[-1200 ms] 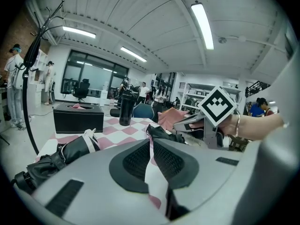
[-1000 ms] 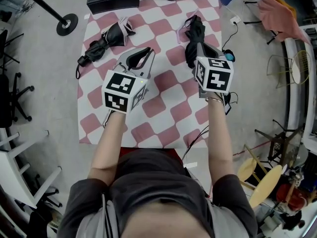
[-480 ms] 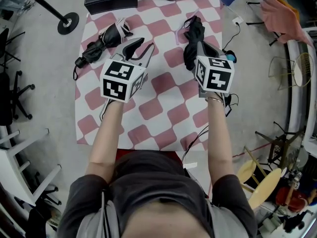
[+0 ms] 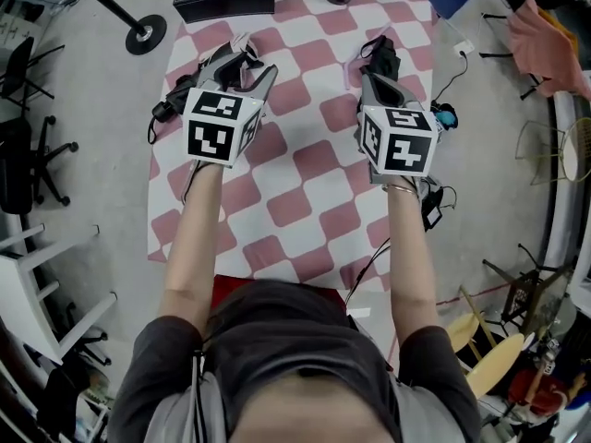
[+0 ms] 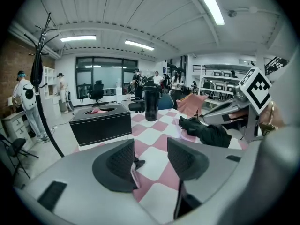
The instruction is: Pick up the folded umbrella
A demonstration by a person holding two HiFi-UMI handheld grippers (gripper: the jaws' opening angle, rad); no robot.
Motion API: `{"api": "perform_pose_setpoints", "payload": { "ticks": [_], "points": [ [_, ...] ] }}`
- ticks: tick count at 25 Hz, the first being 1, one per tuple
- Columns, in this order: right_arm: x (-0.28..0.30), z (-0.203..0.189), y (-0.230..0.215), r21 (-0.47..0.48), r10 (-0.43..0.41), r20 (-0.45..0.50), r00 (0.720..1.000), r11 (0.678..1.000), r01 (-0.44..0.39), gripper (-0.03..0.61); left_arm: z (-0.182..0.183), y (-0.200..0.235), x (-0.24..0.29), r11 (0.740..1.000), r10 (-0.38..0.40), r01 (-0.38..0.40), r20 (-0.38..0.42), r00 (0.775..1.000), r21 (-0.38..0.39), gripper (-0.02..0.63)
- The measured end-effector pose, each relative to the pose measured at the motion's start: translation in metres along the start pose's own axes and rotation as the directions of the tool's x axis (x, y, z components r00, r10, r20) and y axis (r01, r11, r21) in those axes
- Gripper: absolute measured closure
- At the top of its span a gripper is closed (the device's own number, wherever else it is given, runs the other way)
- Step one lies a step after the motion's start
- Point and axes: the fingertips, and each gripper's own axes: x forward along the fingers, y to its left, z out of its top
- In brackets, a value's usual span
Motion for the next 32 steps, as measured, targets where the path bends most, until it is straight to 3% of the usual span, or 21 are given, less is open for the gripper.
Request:
{"api": "perform_pose_setpoints", "payload": {
  "ticks": [3, 7, 14, 26, 29, 32],
  "points": [
    [0.011, 0.005, 0.019, -0.017, 0.049, 0.003, 0.999, 0.999, -0.049, 0.56, -0.005, 0.018, -0.003, 0.999, 0.046, -0.045, -0.03, 0.998, 0.029, 0.389],
    [0.026, 0.008, 0.045, -0.04, 0.11, -0.001, 0.994, 0.993, -0.11, 0.56, -0.022, 0.043, -0.005, 0.986, 0.108, -0.092, -0.116, 0.987, 0.139, 0.357],
    [0.042, 0.008, 0.077, -0.054, 0.179, -0.017, 0.984, 0.982, -0.179, 0.56, -0.06, 0.072, 0.008, 0.95, 0.134, -0.032, -0.311, 0.941, 0.311, 0.327],
    [0.049, -0.002, 0.086, -0.054, 0.207, -0.041, 0.978, 0.976, -0.209, 0.56, -0.089, 0.092, 0.03, 0.932, 0.095, 0.098, -0.497, 0.863, 0.348, 0.316],
    [0.049, -0.003, 0.087, -0.057, 0.21, -0.043, 0.977, 0.975, -0.213, 0.56, -0.092, 0.091, 0.033, 0.935, 0.074, 0.13, -0.541, 0.838, 0.33, 0.33],
    [0.048, -0.003, 0.09, -0.057, 0.217, -0.042, 0.975, 0.974, -0.219, 0.56, -0.091, 0.092, 0.033, 0.927, 0.082, 0.137, -0.547, 0.833, 0.349, 0.376]
  ]
}}
